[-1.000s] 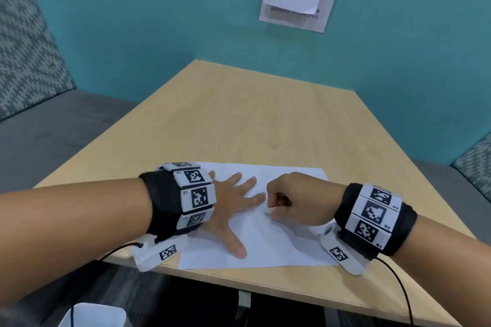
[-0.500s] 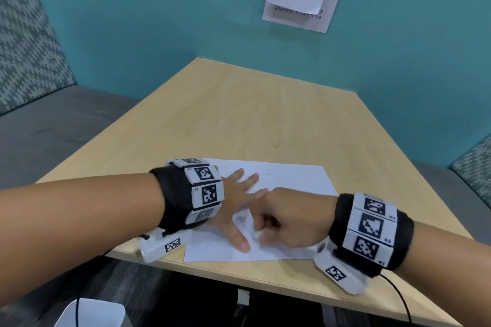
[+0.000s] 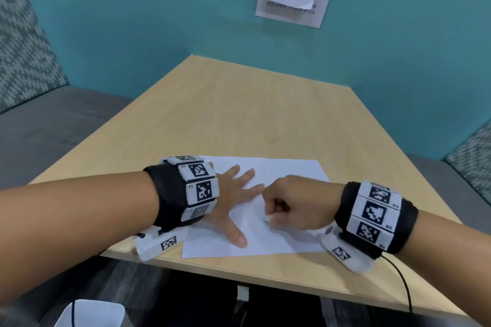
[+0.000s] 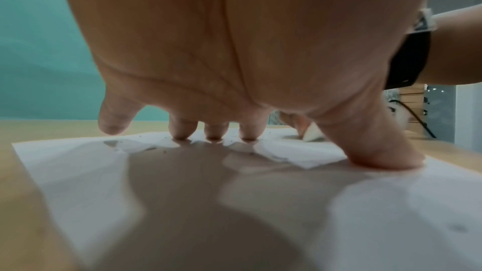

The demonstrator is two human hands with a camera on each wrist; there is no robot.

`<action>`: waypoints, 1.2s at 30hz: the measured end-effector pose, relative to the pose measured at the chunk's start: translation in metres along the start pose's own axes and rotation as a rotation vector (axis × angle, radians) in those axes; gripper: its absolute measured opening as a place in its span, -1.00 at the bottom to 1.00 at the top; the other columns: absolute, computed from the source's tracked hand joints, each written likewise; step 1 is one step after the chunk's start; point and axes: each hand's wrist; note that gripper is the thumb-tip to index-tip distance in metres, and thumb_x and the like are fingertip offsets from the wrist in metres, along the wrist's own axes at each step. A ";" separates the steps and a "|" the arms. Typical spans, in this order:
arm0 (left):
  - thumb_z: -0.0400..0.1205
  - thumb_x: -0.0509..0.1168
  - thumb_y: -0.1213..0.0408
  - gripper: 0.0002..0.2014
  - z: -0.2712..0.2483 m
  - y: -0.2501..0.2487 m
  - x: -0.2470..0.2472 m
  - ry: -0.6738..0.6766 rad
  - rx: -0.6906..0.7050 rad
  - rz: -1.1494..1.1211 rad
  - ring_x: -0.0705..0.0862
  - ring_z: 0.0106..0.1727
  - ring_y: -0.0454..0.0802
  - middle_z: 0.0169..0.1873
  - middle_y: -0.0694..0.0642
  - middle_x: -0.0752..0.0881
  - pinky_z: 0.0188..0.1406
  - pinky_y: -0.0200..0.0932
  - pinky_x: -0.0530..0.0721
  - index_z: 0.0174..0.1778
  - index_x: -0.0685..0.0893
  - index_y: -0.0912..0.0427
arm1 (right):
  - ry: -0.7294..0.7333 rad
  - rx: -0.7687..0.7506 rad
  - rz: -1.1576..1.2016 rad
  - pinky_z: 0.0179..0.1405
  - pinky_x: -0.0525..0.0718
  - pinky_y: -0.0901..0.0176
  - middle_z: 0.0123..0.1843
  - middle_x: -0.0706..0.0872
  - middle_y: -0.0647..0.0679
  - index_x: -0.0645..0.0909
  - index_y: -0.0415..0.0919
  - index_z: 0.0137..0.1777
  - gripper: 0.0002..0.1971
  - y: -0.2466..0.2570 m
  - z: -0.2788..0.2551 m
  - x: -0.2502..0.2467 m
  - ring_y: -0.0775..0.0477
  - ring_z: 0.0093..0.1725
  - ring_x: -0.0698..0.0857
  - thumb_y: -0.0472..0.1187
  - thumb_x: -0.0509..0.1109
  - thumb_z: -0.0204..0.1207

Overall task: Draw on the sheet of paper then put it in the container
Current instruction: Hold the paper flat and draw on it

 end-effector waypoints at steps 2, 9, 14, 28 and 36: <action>0.41 0.30 -0.51 0.21 0.000 -0.001 0.000 0.002 -0.001 0.013 -0.40 0.72 0.16 0.69 -0.02 -0.47 0.54 0.62 -0.19 0.69 -0.43 -0.22 | 0.080 -0.059 0.003 -0.19 0.61 0.12 -0.28 0.69 0.05 0.64 -0.14 -0.08 -0.86 0.012 -0.005 0.011 0.05 -0.31 0.57 -0.08 0.41 0.49; 0.44 0.29 -0.50 0.19 -0.003 -0.001 -0.002 -0.005 -0.004 0.009 -0.40 0.72 0.14 0.69 -0.03 -0.46 0.55 0.61 -0.19 0.70 -0.41 -0.20 | 0.000 0.003 -0.032 -0.18 0.60 0.12 -0.30 0.64 0.10 0.61 -0.13 -0.13 -0.89 -0.006 -0.004 0.003 0.04 -0.29 0.55 -0.10 0.41 0.47; 0.43 0.29 -0.50 0.19 -0.002 -0.002 -0.002 0.000 0.003 0.018 -0.39 0.73 0.13 0.70 -0.03 -0.45 0.54 0.62 -0.16 0.70 -0.41 -0.20 | -0.008 0.014 -0.044 -0.14 0.62 0.10 -0.23 0.70 0.01 0.62 -0.17 -0.10 -0.86 -0.009 -0.007 0.005 0.04 -0.25 0.55 -0.10 0.39 0.48; 0.44 0.38 -0.42 0.15 0.018 -0.021 -0.021 0.008 0.111 0.028 -0.37 0.73 0.19 0.71 0.03 -0.43 0.54 0.63 -0.18 0.67 -0.36 -0.37 | -0.054 0.086 -0.042 -0.26 0.45 0.31 -0.31 0.55 0.20 0.54 -0.02 -0.13 -0.90 -0.024 -0.010 0.001 0.15 -0.30 0.52 -0.11 0.43 0.51; 0.37 0.39 -0.47 0.14 0.019 -0.019 -0.015 -0.015 0.101 0.035 -0.37 0.72 0.21 0.70 0.01 -0.45 0.53 0.66 -0.19 0.65 -0.31 -0.45 | -0.043 0.061 -0.005 -0.25 0.50 0.21 -0.30 0.64 0.07 0.60 -0.14 -0.15 -0.90 -0.015 -0.009 0.000 0.08 -0.33 0.52 -0.14 0.43 0.50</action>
Point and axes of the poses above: each hand's wrist, its own z-axis towards the middle knuckle, its own x-axis out of the palm, y = z × x
